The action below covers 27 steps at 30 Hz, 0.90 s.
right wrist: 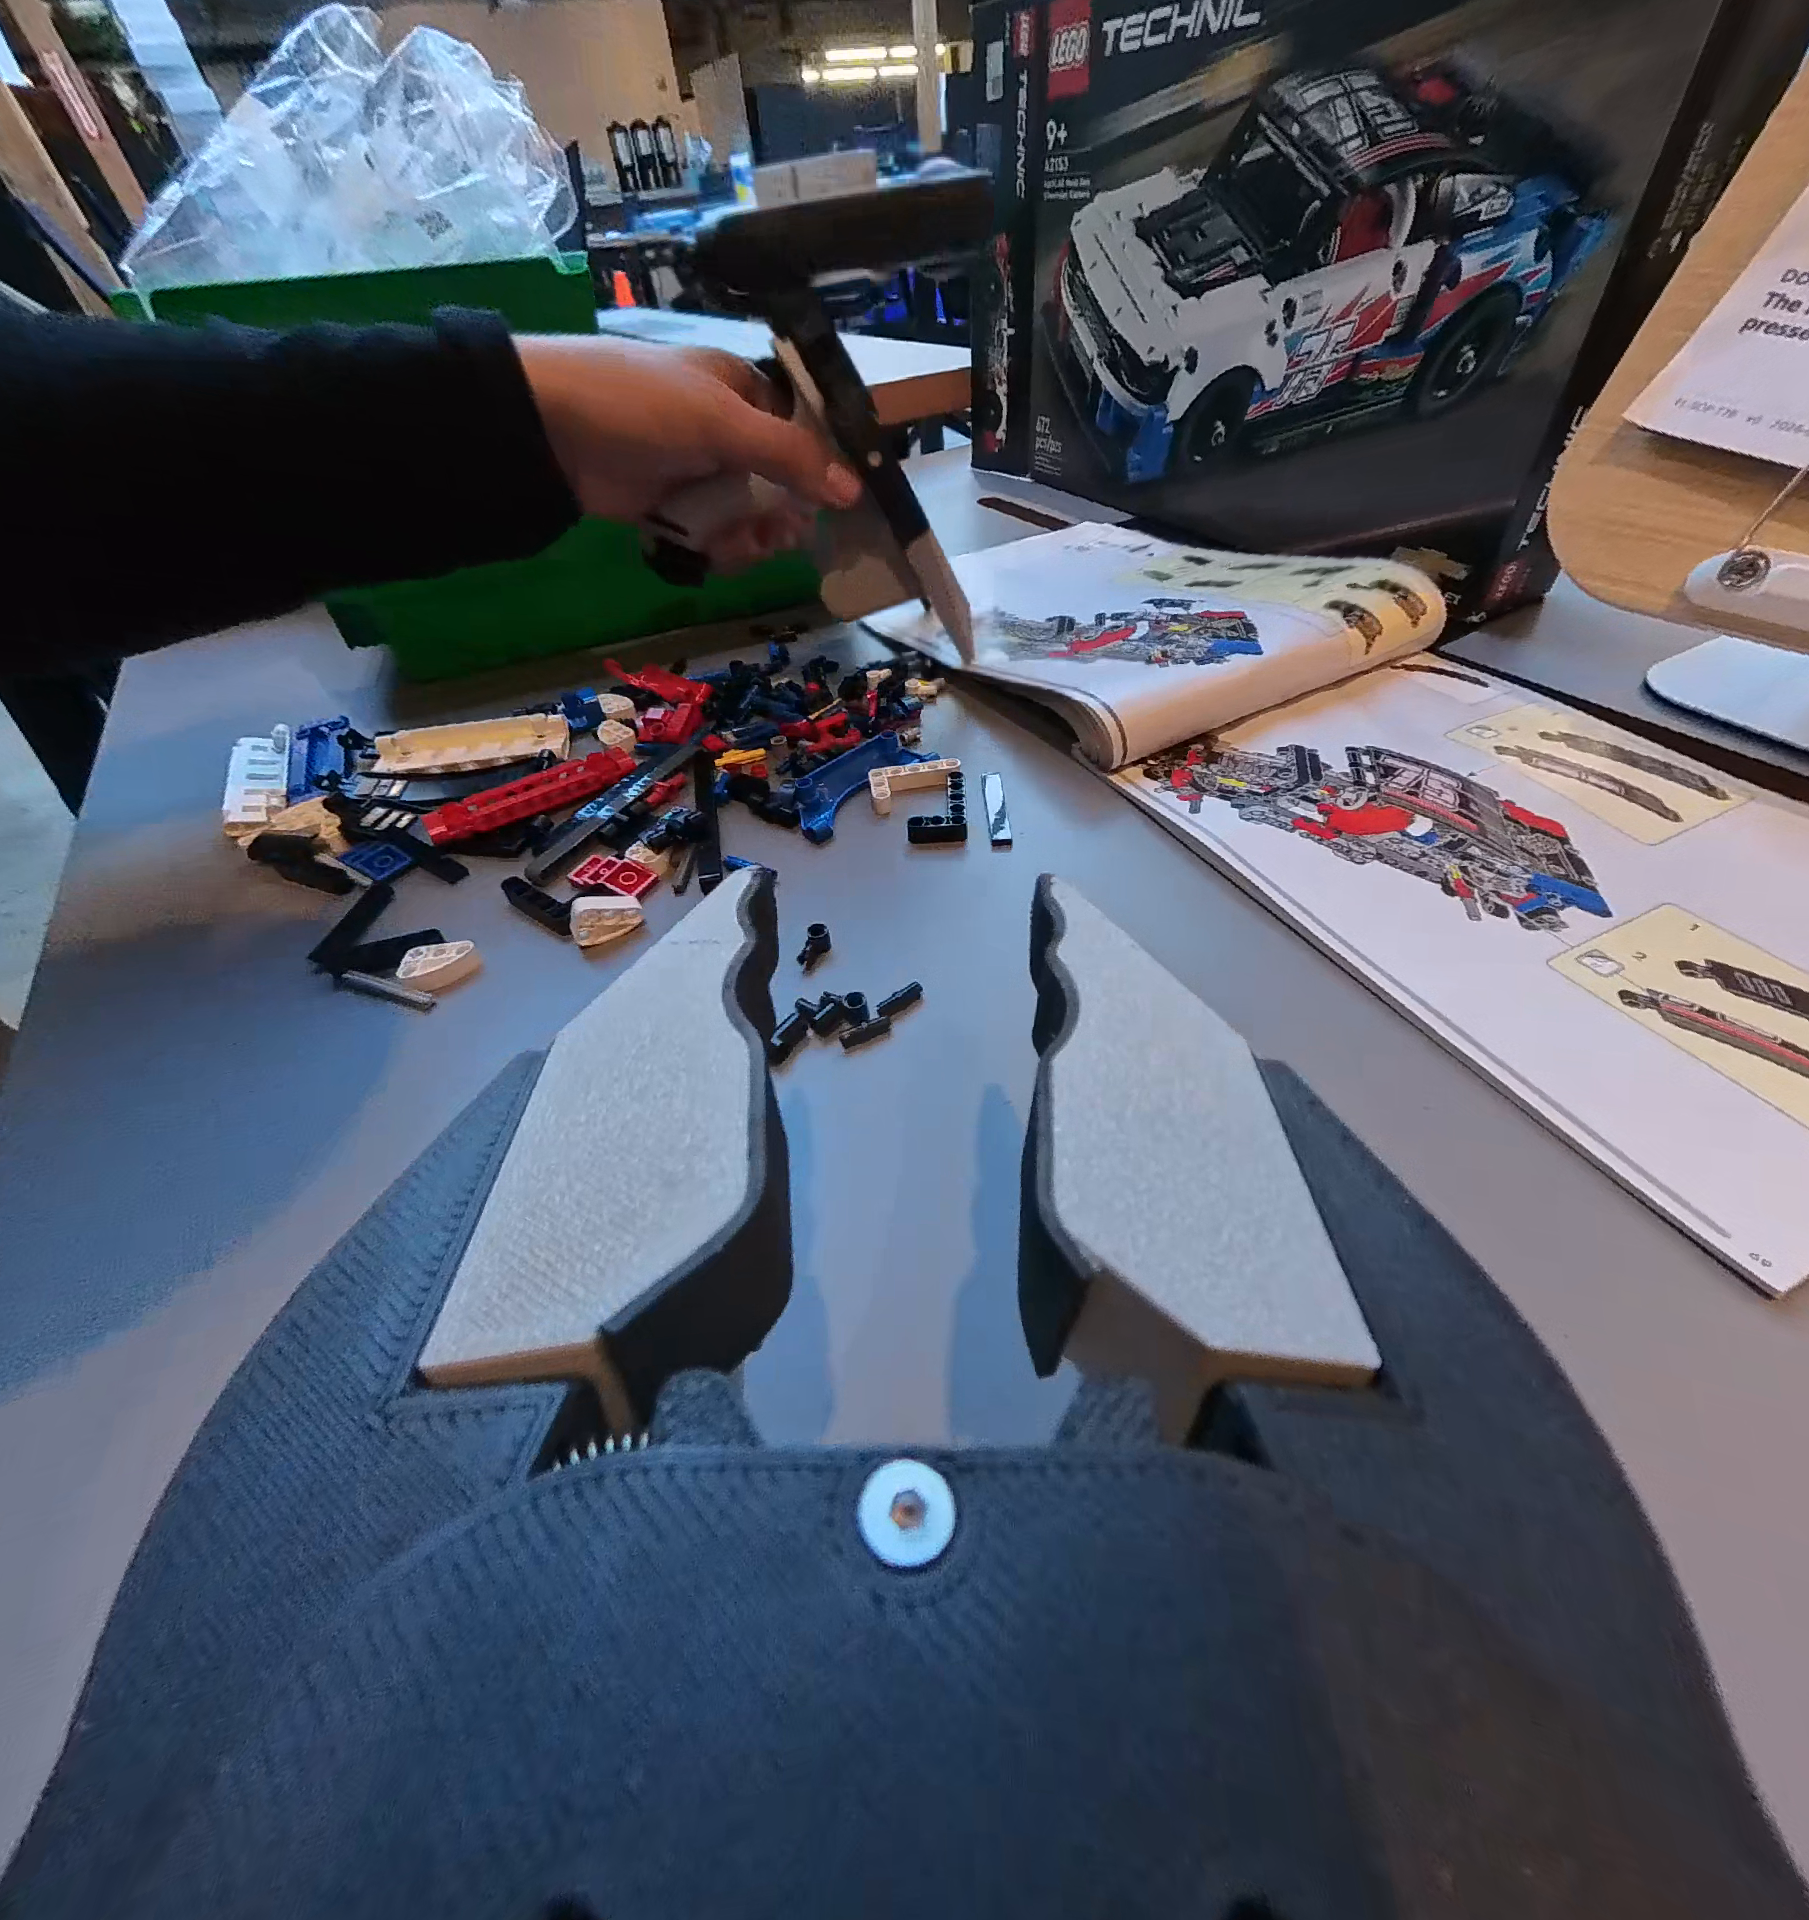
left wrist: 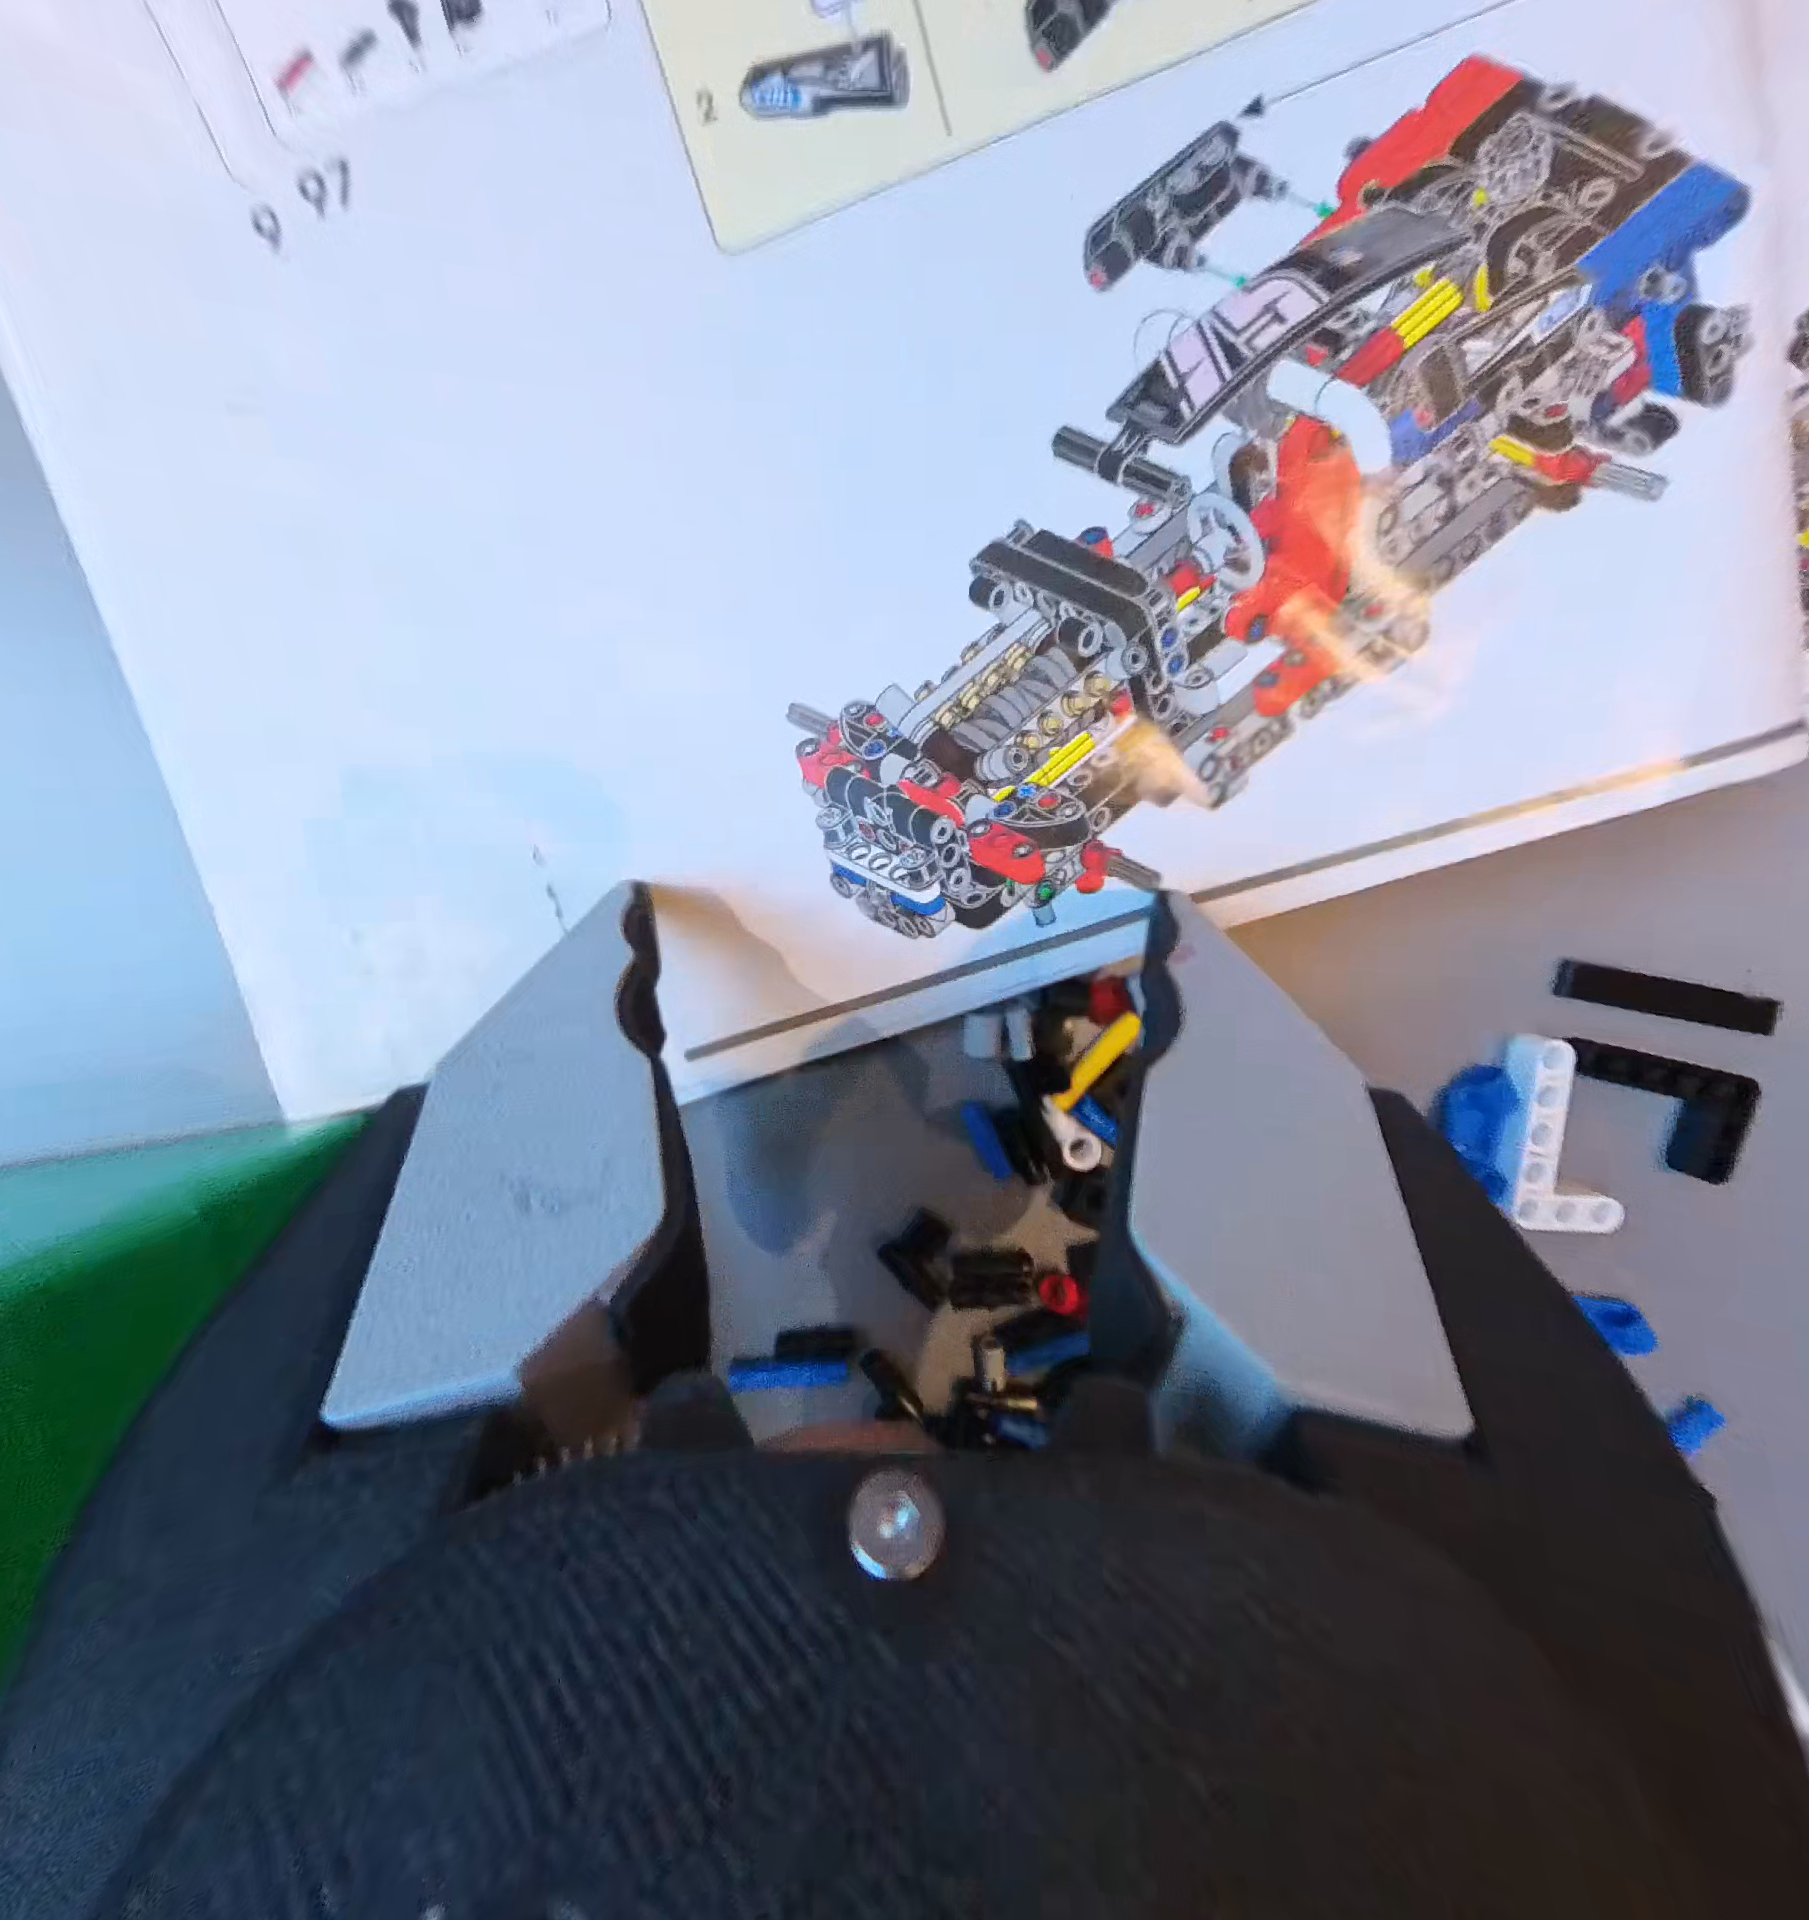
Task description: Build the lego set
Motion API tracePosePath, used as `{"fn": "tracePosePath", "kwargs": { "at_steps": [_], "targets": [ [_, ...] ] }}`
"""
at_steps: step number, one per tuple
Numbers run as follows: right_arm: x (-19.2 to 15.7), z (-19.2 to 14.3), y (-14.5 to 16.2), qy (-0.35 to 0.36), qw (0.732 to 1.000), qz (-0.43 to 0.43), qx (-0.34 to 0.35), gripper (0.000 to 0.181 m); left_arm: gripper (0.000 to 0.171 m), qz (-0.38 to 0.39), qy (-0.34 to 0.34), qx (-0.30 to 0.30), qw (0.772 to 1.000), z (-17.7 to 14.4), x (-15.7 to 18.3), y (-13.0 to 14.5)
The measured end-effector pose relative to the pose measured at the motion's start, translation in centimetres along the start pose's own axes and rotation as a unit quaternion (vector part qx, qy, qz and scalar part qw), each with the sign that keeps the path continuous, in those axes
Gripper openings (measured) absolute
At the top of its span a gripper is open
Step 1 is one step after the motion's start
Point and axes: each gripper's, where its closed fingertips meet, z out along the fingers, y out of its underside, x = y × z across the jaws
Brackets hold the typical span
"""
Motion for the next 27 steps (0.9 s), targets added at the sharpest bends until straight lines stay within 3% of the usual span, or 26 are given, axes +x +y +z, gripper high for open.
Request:
{"fn": "tracePosePath", "kwargs": {
  "at_steps": [5, 12, 16, 19, 22, 24, 27],
  "targets": [
    [-0.2, 0.0, 0.2, -0.003, 1.000, -0.002, -0.003, 0.045, 0.086, 0.016, 0.027, 0.002, 1.000, 0.2, 1.9, -0.7],
    [0.9, 0.9, -1.4, -0.004, 1.000, 0.012, -0.002, 0.045, 0.108, 0.056, 0.051, 0.000, 0.997, 0.7, 4.1, -0.9],
    [2.9, 4.7, -2.6, 0.011, 0.995, -0.039, -0.092, 0.050, 0.107, 0.065, 0.078, 0.002, 0.995, 0.5, 5.0, -0.9],
    [3.8, 9.1, -3.0, -0.005, 0.987, -0.062, -0.151, 0.055, 0.104, 0.043, 0.143, 0.019, 0.989, -0.2, 6.3, -1.2],
    [4.6, 12.5, -2.5, -0.012, 0.982, -0.072, -0.177, 0.053, 0.076, 0.041, 0.204, 0.038, 0.977, -2.0, 7.2, -1.2],
    [4.8, 13.3, -1.8, -0.012, 0.979, -0.065, -0.191, 0.054, 0.087, 0.103, 0.186, 0.067, 0.975, -3.5, 6.6, -1.2],
    [3.7, 12.4, -1.2, -0.025, 0.985, -0.044, -0.165, 0.051, 0.089, 0.206, 0.101, 0.082, 0.970, -4.9, 4.8, -0.7]
  ]
}}
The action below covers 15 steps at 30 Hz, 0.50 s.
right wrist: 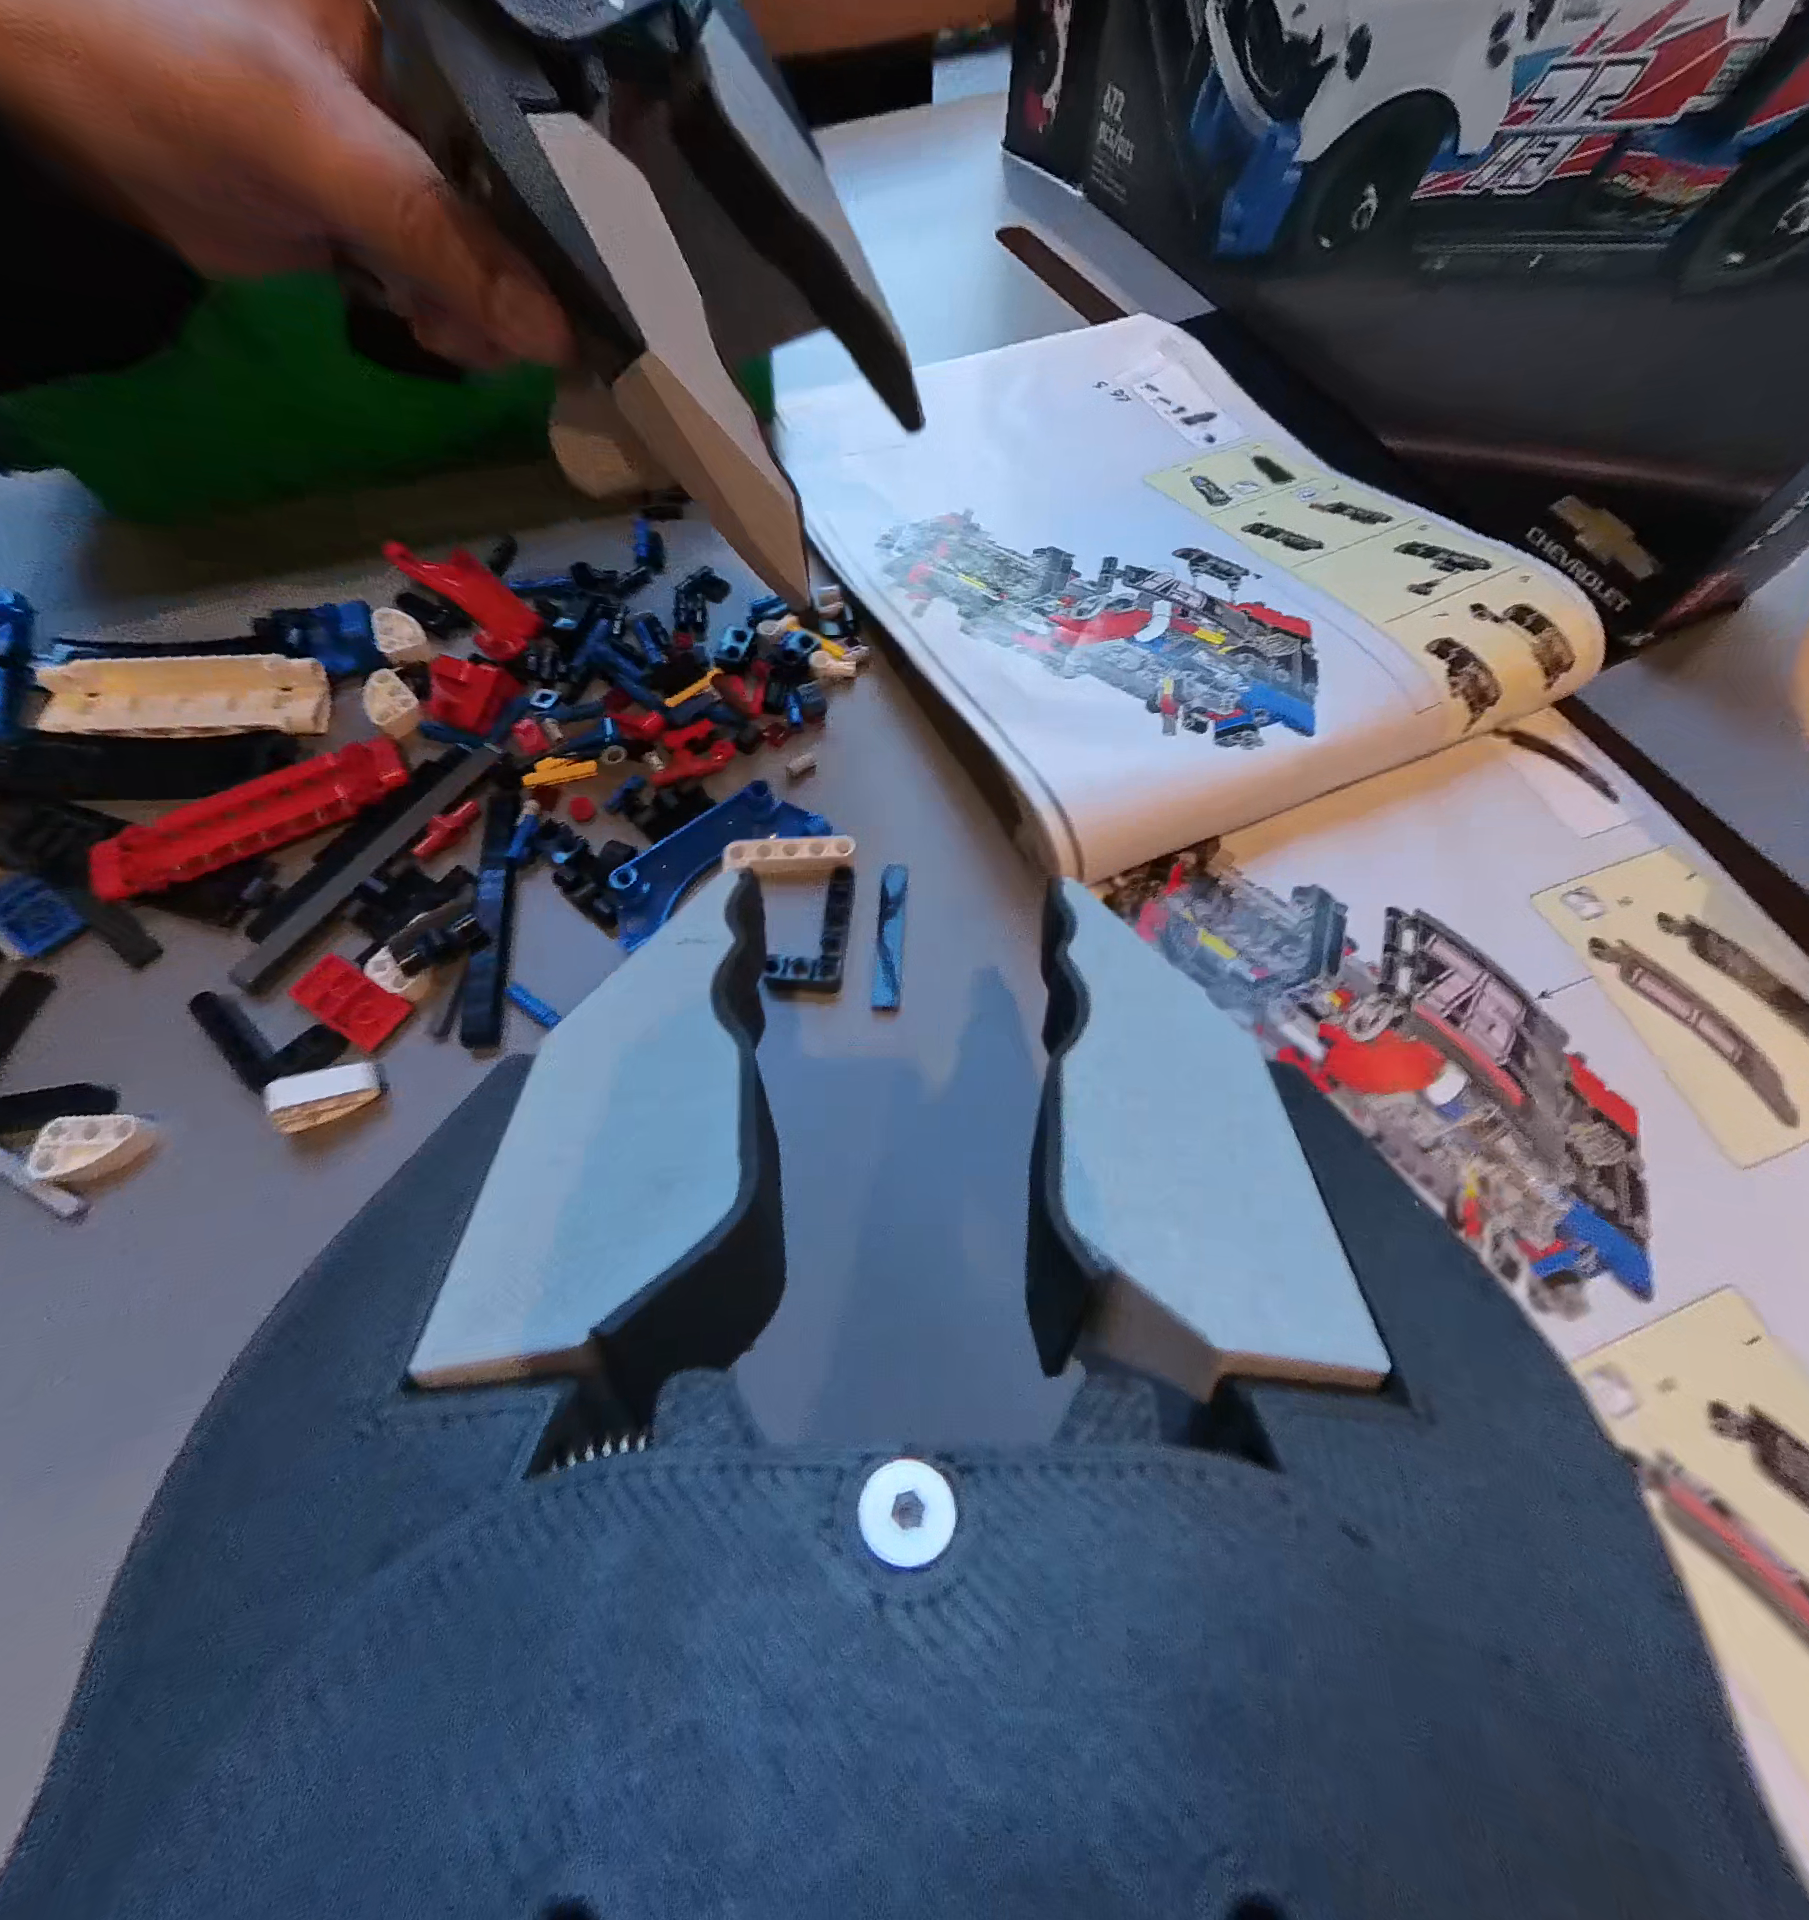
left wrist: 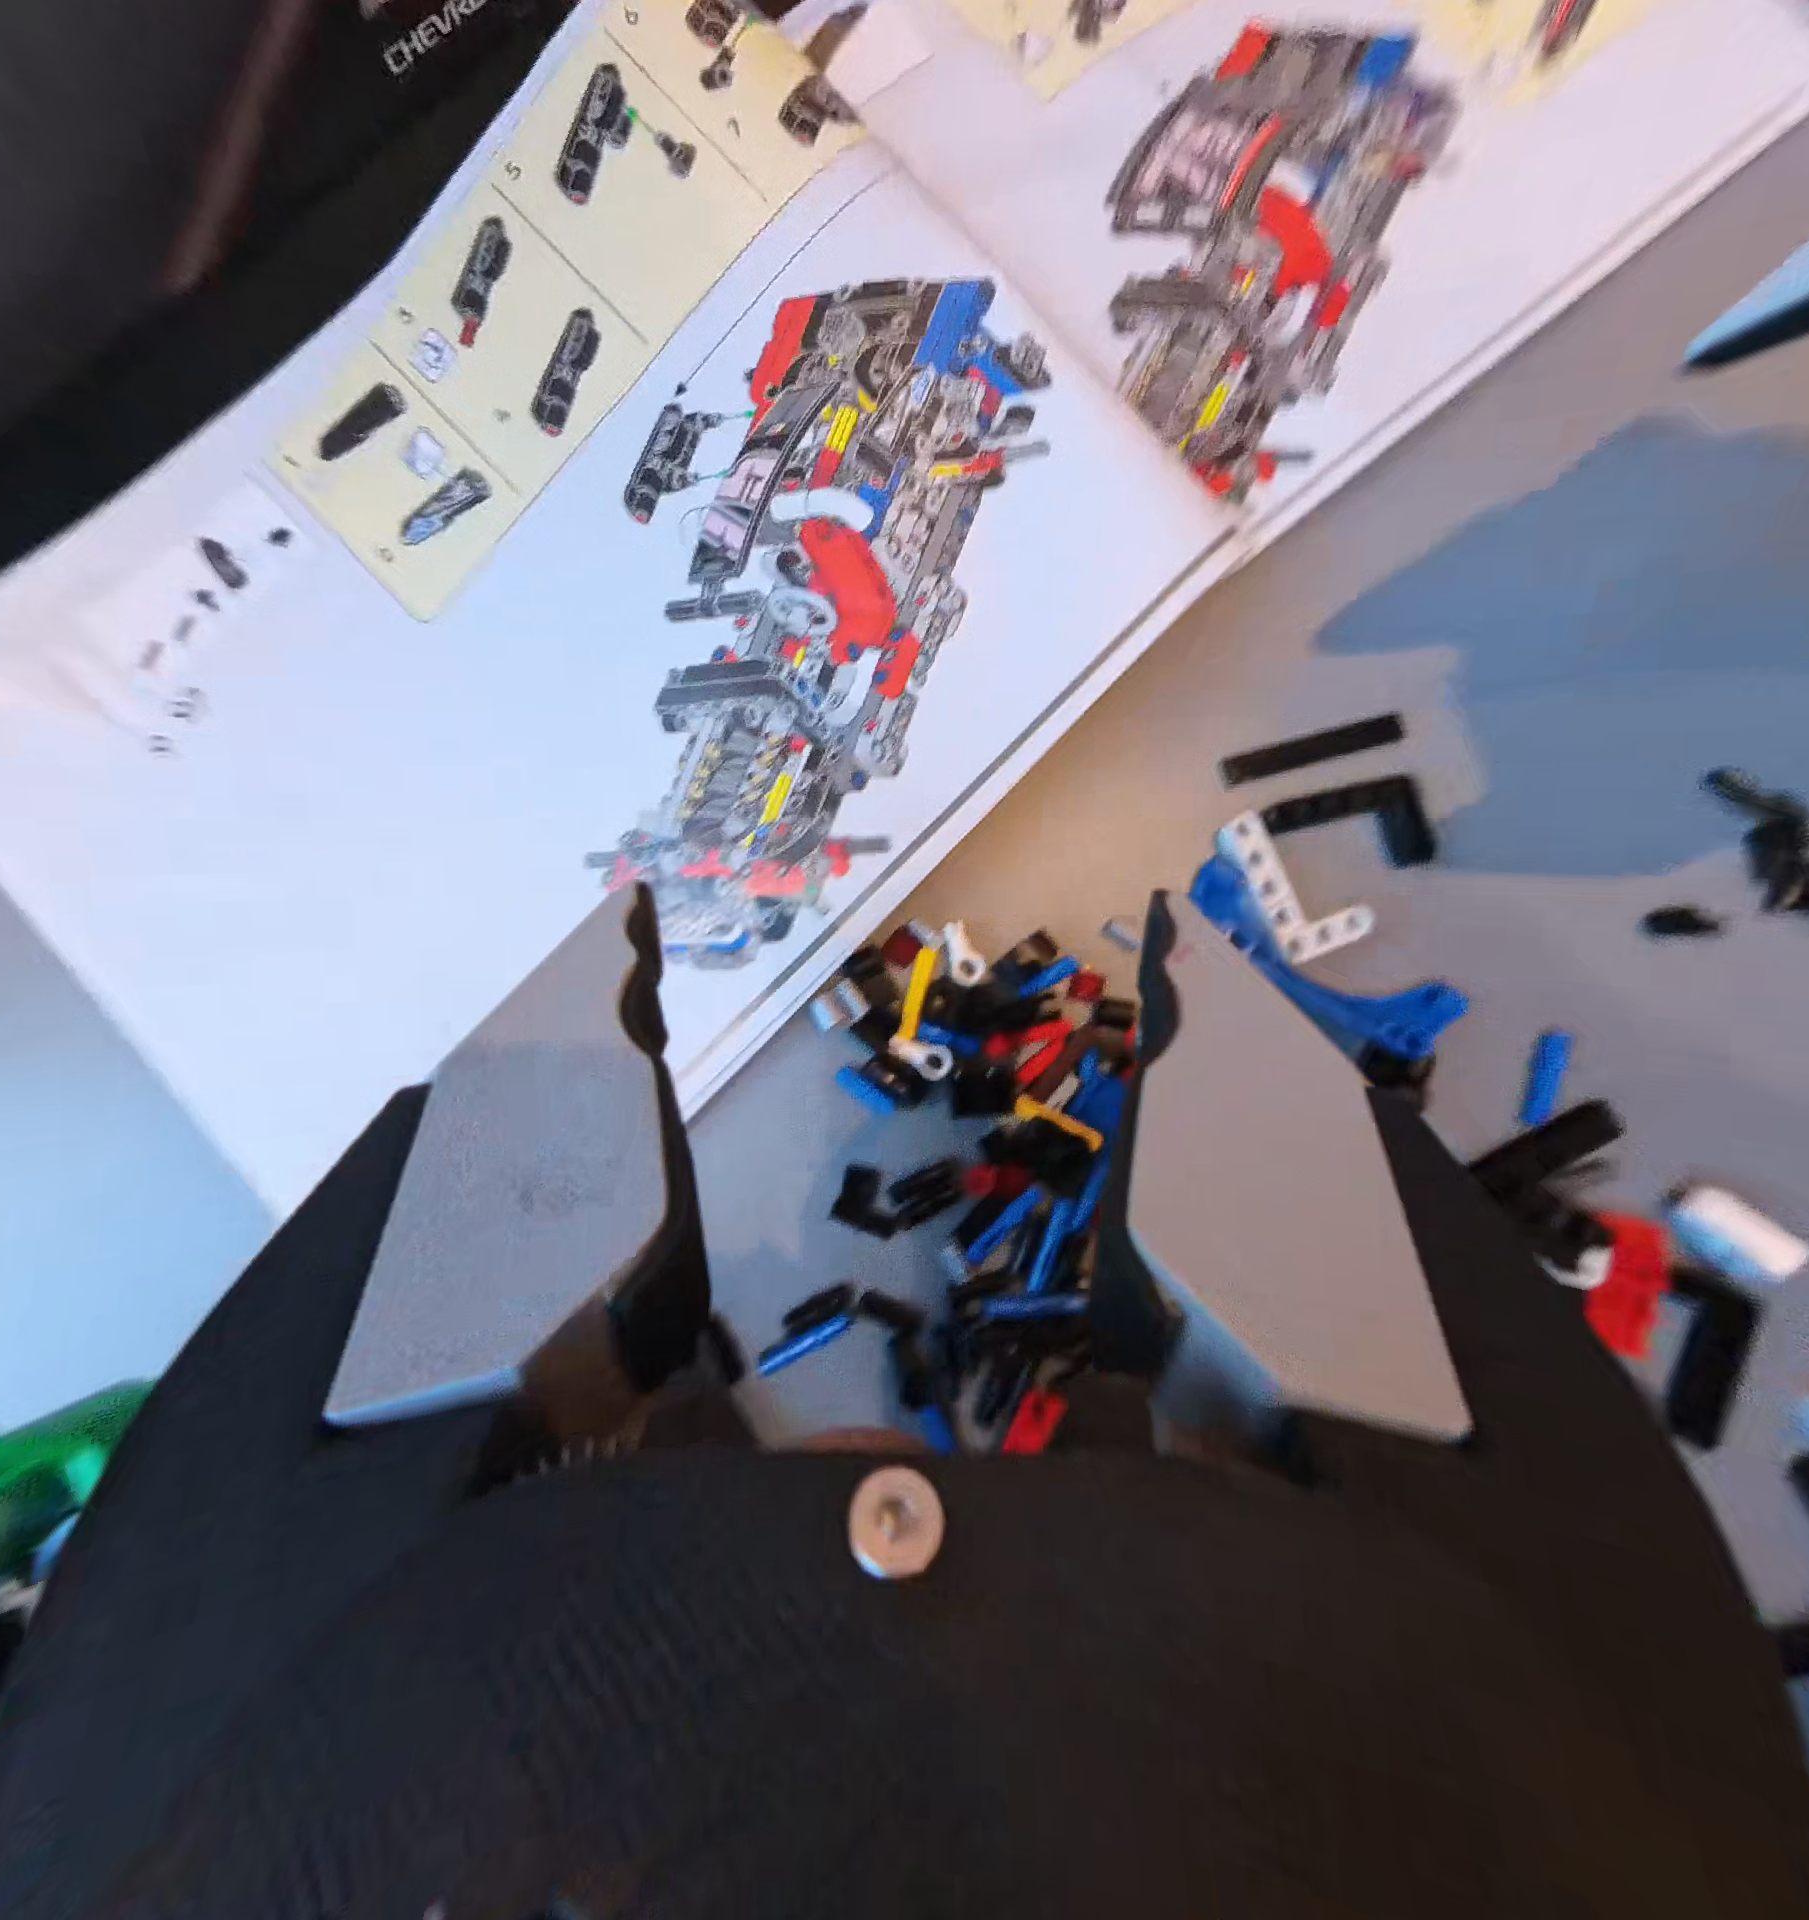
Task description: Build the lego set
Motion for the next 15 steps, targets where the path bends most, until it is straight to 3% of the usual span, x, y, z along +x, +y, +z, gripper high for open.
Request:
{"fn": "tracePosePath", "kwargs": {
  "at_steps": [7, 15],
  "targets": [
    [-1.1, -3.4, 2.7, -0.008, 0.999, 0.028, 0.041, 0.048, 0.094, 0.063, -0.038, -0.087, 0.994, 1.1, -1.4, 1.9],
    [-0.5, -5.0, 3.9, -0.006, 0.997, 0.037, 0.072, 0.045, 0.096, 0.051, -0.010, -0.140, 0.989, 3.0, -2.1, 3.0]
  ]
}}
